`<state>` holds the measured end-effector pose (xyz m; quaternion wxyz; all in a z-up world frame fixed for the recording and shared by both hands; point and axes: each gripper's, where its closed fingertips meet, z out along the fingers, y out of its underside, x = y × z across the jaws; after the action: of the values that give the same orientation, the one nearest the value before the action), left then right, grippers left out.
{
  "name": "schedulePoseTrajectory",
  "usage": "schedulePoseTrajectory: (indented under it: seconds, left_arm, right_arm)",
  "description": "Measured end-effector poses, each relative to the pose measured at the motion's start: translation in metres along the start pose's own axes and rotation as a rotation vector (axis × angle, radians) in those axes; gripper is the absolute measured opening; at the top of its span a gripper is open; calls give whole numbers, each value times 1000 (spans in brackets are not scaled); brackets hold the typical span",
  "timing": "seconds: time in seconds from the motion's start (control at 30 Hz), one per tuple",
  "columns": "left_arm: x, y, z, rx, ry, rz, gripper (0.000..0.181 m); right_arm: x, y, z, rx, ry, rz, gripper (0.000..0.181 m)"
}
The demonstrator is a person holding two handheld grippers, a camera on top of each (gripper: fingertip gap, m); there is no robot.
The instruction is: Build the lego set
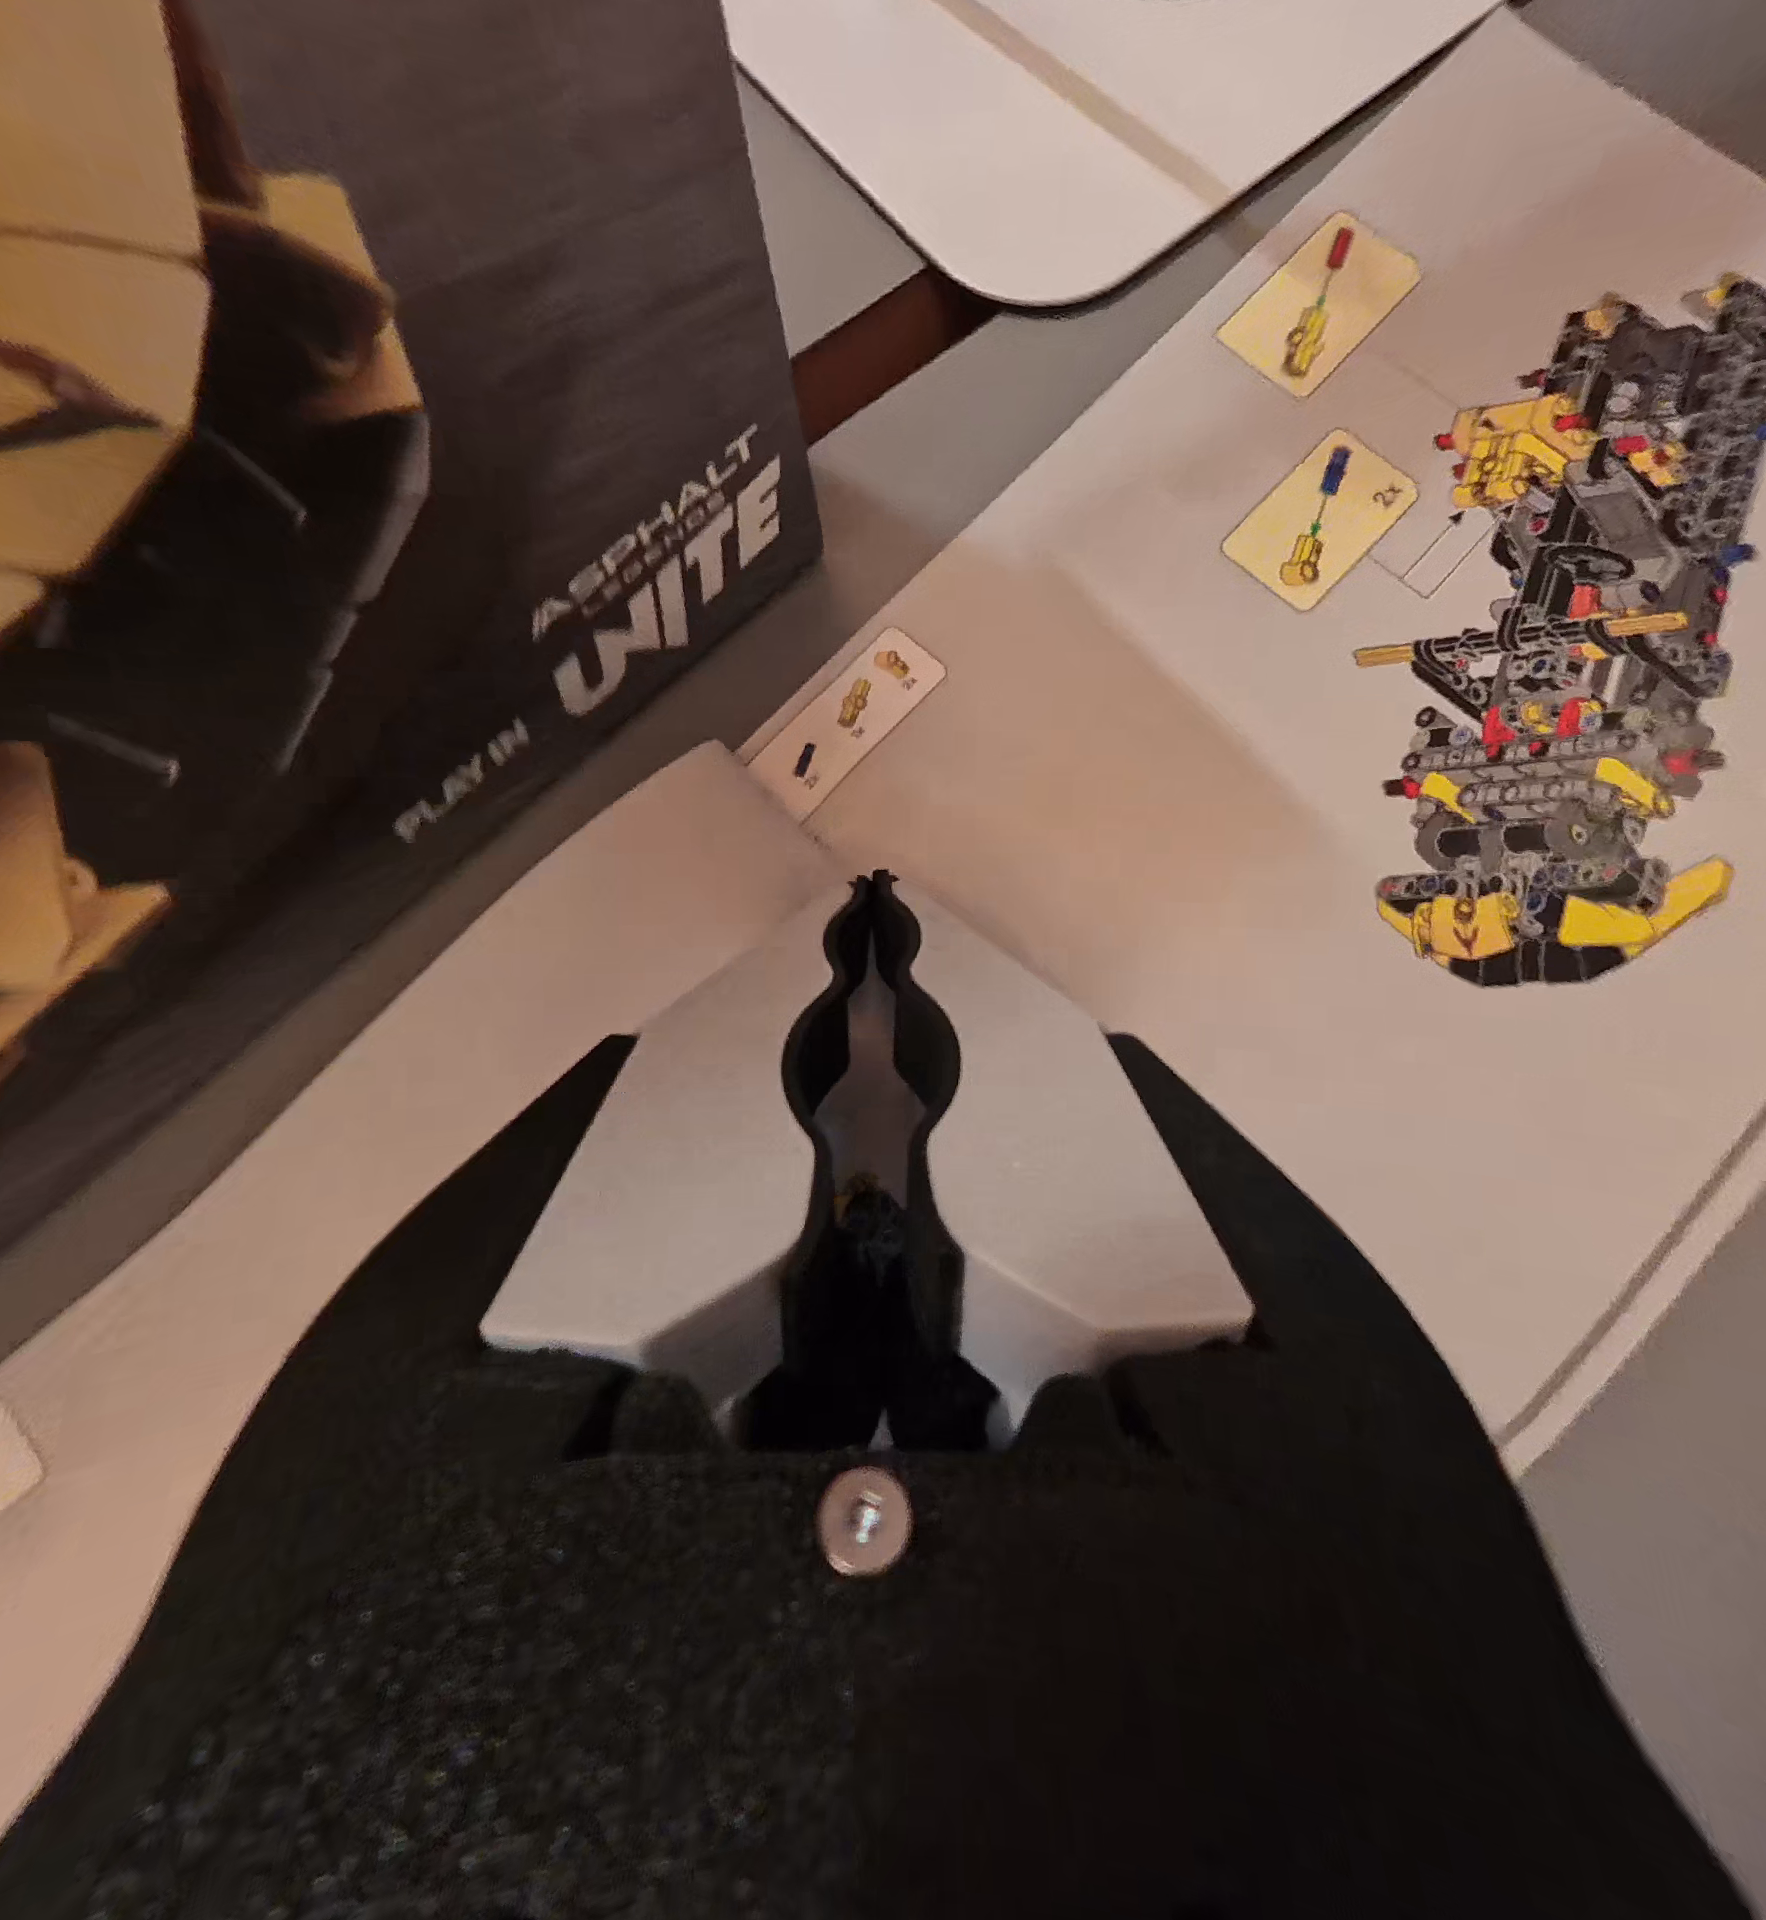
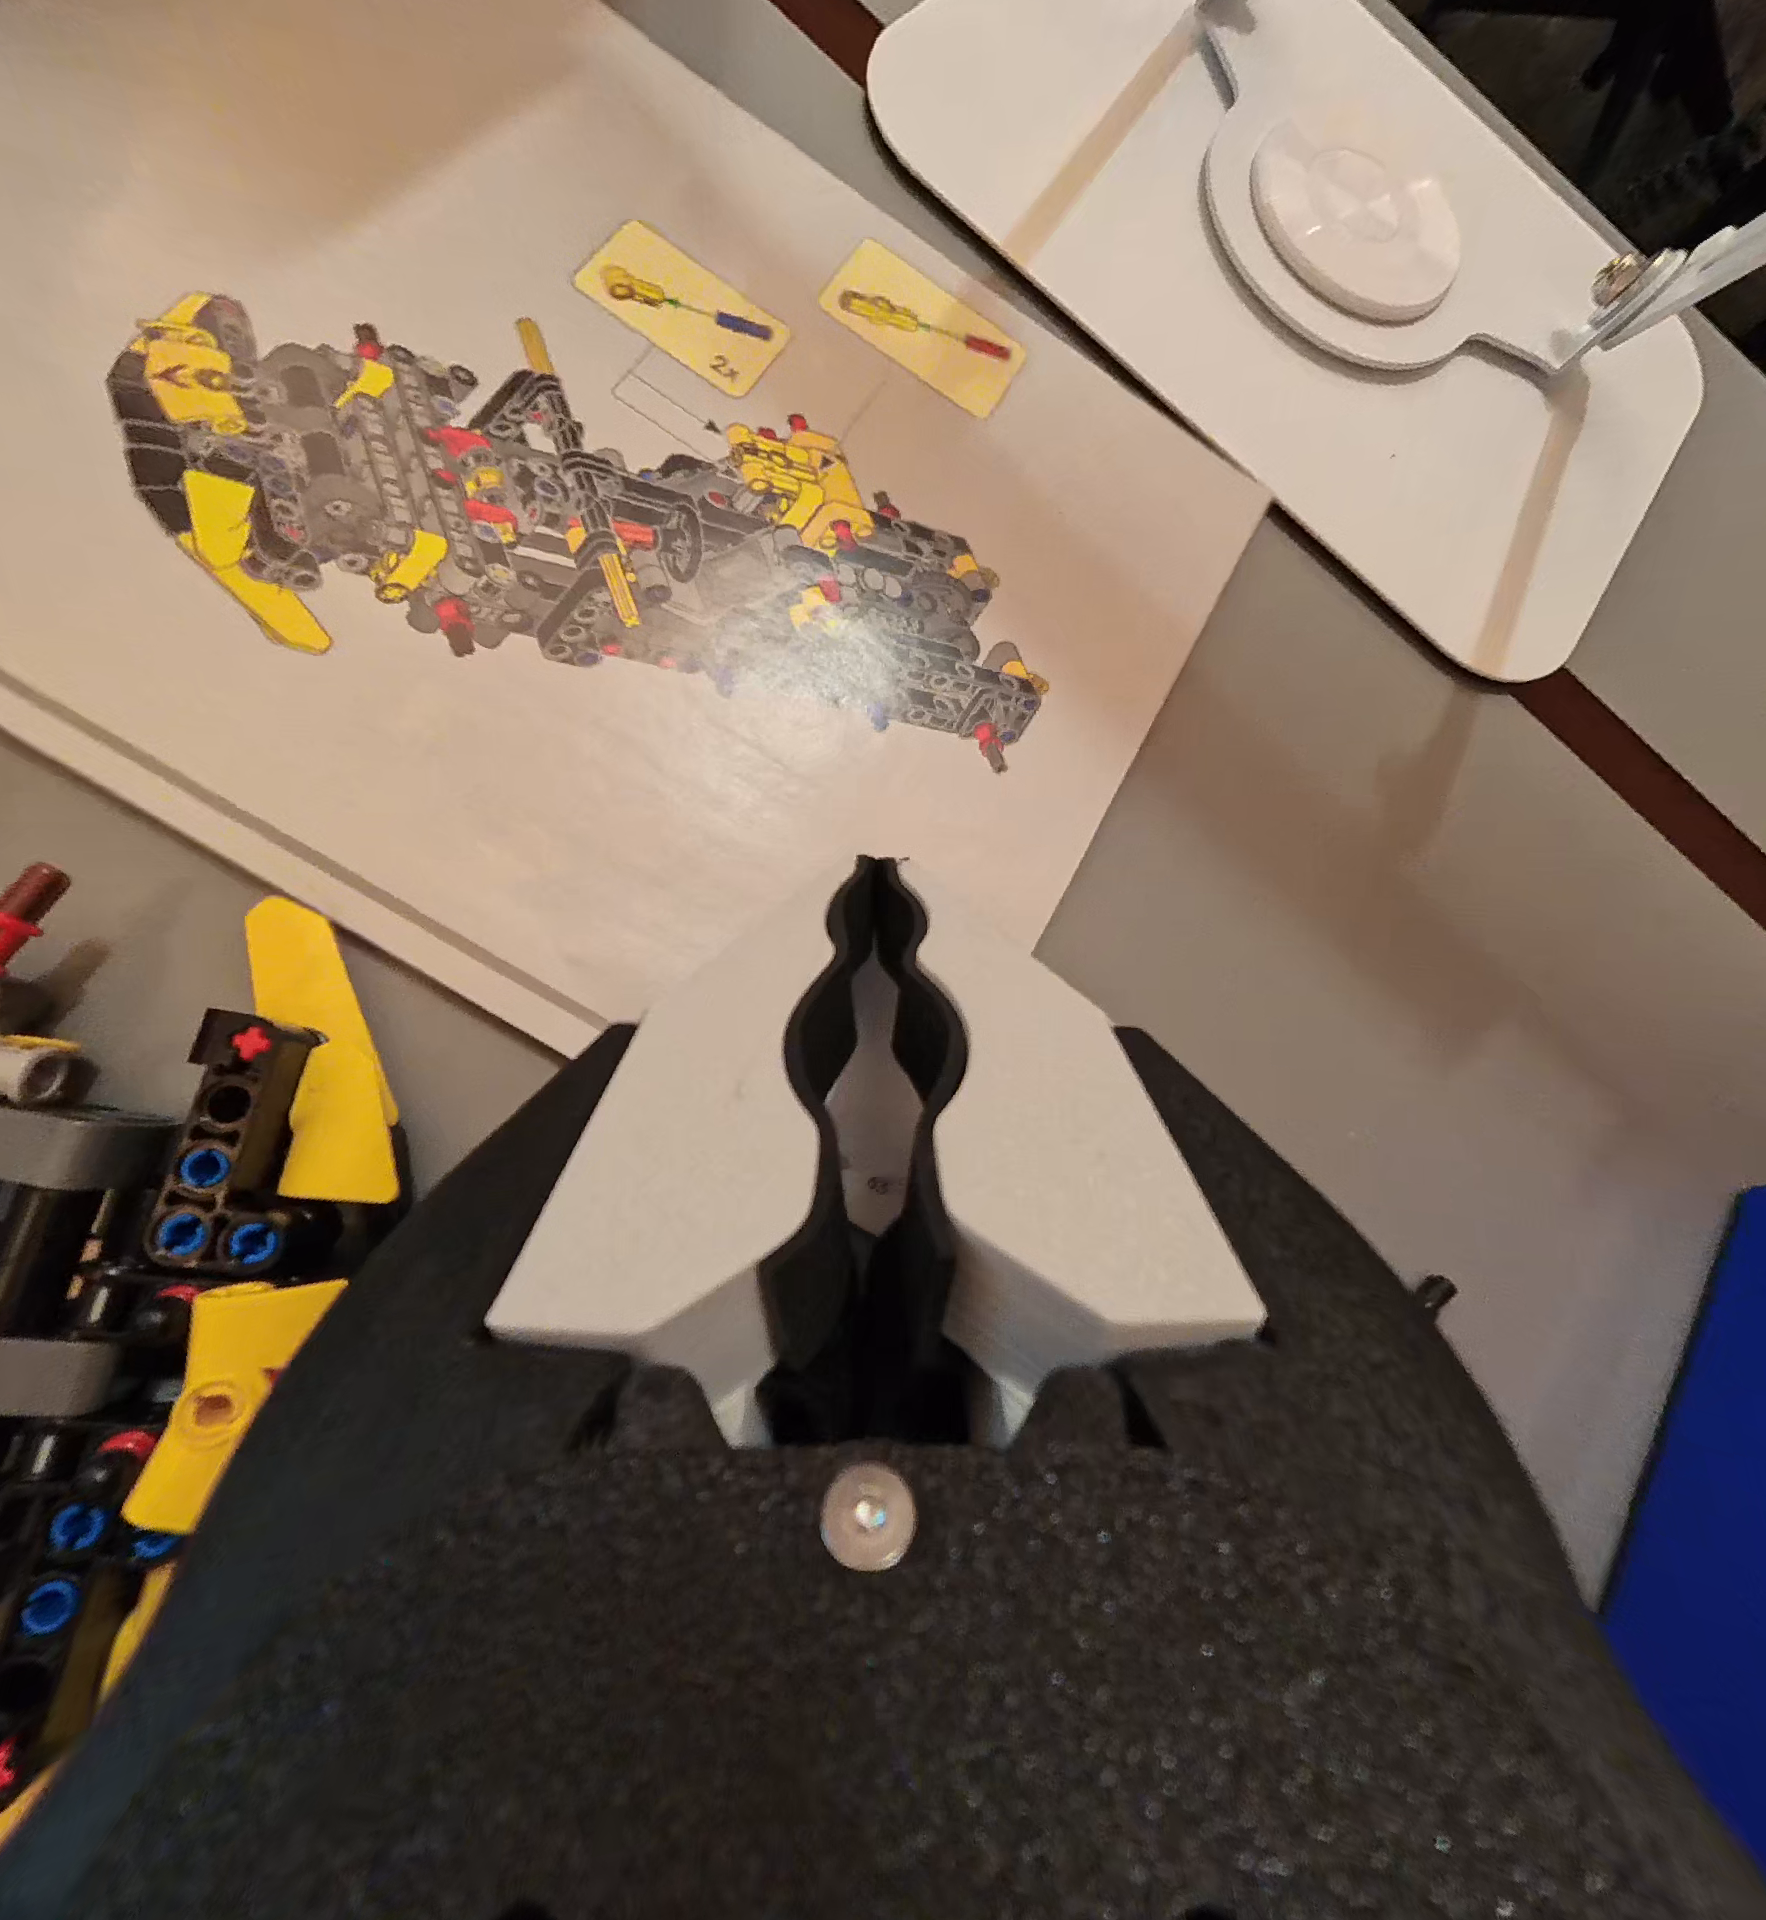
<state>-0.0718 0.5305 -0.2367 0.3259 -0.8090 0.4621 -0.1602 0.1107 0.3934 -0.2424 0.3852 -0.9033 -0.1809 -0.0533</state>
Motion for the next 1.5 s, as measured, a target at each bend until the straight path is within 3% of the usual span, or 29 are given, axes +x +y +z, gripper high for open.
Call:
schedulePoseTrajectory:
  seconds: [0.17, 0.4, 0.47, 0.57, 0.7, 0.9, 1.3, 1.37, 1.4, 1.5]
  left_arm:
    - [-4, -3, -5, -77, -82, 47, 0]
    - [-6, 15, -35, -4, -139, 31, 0]
    - [-9, 24, -37, 0, -139, -8, 0]
    - [-29, 49, -35, -103, -196, 15, 1]
    - [-33, 43, -30, -48, -119, -23, 1]
    - [-49, 23, -10, -38, -177, 33, 0]
    - [-55, 19, -19, -19, -206, -2, 1]
    - [-50, 13, -33, -1, -211, -19, 20]
    - [-45, 10, -44, 17, -213, -30, 26]
    - [-14, 6, -80, 152, -155, -96, 27]
  right_arm:
    - [-1, 1, -1, -6, 24, 2, 0]
    - [-2, 1, -1, -12, 44, 31, 0]
    - [-2, 1, -1, -10, 44, 26, 0]
    - [-2, 2, -2, -3, 27, 42, 0]
    - [-2, 2, -2, 0, 28, 41, 0]
    - [-2, 2, -2, 7, 20, 46, 0]
    - [-2, 0, -2, -1, 2, 61, 0]
    - [-2, -4, -11, 4, -26, 51, 4]
    - [4, -10, -23, 31, -17, 53, 16]
    - [8, -16, -75, 163, -87, 154, 19]
